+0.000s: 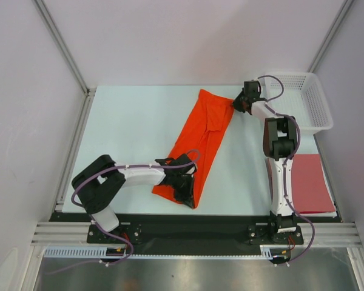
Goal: Fold and stack the t-shirts
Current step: Fold the tshirt
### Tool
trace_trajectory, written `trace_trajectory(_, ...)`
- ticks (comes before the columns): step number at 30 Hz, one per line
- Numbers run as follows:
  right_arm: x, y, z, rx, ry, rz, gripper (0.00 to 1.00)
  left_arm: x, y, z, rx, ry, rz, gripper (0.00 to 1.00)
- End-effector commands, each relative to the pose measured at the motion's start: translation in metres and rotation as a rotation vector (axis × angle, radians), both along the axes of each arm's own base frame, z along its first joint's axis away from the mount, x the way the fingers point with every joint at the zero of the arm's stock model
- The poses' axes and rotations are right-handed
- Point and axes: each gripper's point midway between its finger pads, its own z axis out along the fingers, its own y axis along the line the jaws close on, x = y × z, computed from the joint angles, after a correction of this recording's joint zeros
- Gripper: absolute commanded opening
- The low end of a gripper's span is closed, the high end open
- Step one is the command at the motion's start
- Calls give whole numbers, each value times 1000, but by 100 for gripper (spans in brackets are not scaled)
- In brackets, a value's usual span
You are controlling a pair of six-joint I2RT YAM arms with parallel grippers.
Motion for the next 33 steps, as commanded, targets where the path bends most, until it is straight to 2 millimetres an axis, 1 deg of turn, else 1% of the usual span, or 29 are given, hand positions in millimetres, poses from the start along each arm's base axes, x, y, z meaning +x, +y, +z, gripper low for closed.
trace_trajectory(1,14,3,-12,45,6,-31,10,1,-17,3,-60,8,-21,5)
trace_trajectory(2,21,4,-10,57,-17,-38,3,2,-20,2,-66,11,-17,5)
trace_trajectory(4,30,4,-22,72,-21,-67,2,2,-25,0,-65,25,-1,5)
trace_trajectory(5,44,7,-4,89,-72,-73,2,5,-33,3,-93,27,1,5)
trace_trajectory(6,47,9,-22,88,-59,-72,2,4,-38,-1,-88,42,7,5)
trace_trajectory(7,53,11,-21,89,-72,-69,2,6,-41,0,-94,40,10,5)
trace_trajectory(8,67,15,1,96,-128,-61,2,10,-49,3,-116,30,12,6)
trace_trajectory(10,73,18,-11,100,-129,-57,3,12,-57,0,-124,51,34,7)
trace_trajectory(11,79,20,-4,114,-159,-58,3,14,-68,6,-163,58,33,8)
trace_trajectory(13,83,21,-2,130,-189,-66,6,16,-77,4,-165,67,42,14)
trace_trajectory(14,84,21,-2,133,-195,-67,6,20,-86,11,-195,54,34,16)
trace_trajectory(15,85,21,-1,136,-201,-66,7,17,-93,16,-220,57,15,22)
trace_trajectory(17,86,23,-2,140,-208,-58,13,14,-106,30,-269,42,-13,27)
trace_trajectory(18,88,22,5,135,-218,-50,15,11,-110,38,-297,47,-34,31)
trace_trajectory(19,84,21,2,122,-186,-48,25,11,-113,53,-333,30,-51,32)
trace_trajectory(20,83,17,8,110,-179,-46,29,10,-114,64,-356,19,-65,33)
trace_trajectory(21,82,14,15,104,-174,-42,34,11,-113,73,-377,-15,-103,35)
trace_trajectory(22,75,12,16,69,-141,-19,45,11,-110,82,-392,-42,-130,39)
trace_trajectory(23,70,8,25,37,-131,-13,52,9,-104,99,-395,-57,-160,40)
trace_trajectory(24,67,4,53,5,-151,-12,59,7,-99,107,-409,-96,-220,40)
trace_trajectory(25,55,-5,49,-62,-104,-1,68,3,-95,116,-421,-98,-253,41)
trace_trajectory(26,49,-10,56,-80,-94,5,70,1,-86,133,-434,-122,-270,42)
trace_trajectory(27,44,-19,86,-97,-116,7,71,3,-80,141,-443,-172,-303,42)
trace_trajectory(28,29,-24,86,-124,-60,22,75,9,-74,147,-430,-217,-301,43)
trace_trajectory(29,20,-34,88,-158,-27,0,76,25,-58,158,-384,-298,-253,44)
trace_trajectory(30,11,-38,98,-170,-13,1,77,34,-49,158,-353,-350,-243,44)
trace_trajectory(31,-6,-44,117,-180,11,-1,79,42,-38,158,-324,-384,-215,45)
trace_trajectory(32,-21,-43,116,-189,51,15,79,59,-20,145,-255,-423,-150,45)
trace_trajectory(33,-35,-39,119,-181,76,37,80,65,-8,147,-245,-448,-117,45)
